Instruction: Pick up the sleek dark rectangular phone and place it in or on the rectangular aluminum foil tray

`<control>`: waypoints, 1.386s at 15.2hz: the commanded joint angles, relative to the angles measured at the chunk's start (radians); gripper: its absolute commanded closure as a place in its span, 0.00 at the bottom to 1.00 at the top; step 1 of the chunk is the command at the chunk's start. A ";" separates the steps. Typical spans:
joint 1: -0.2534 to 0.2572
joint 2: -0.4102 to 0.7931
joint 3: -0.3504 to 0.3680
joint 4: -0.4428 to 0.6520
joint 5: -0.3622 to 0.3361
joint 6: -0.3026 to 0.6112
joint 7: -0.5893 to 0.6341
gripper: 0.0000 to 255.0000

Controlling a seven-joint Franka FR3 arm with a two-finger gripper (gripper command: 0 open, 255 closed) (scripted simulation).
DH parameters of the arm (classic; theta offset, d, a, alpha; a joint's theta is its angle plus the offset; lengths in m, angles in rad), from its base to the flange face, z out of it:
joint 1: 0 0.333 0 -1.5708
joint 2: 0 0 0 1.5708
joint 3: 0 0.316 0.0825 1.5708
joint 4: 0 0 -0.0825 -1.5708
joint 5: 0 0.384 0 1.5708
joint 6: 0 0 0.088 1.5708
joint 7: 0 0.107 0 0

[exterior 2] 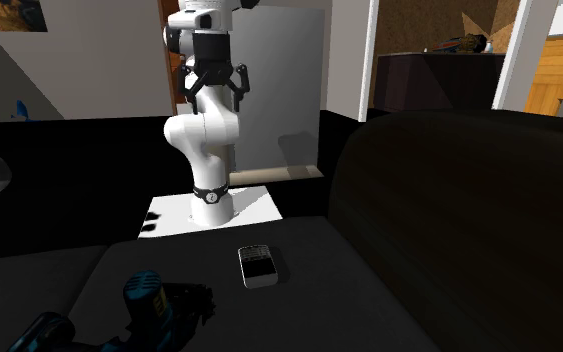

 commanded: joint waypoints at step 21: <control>0.002 0.618 0.041 0.059 0.015 0.612 0.013 0.00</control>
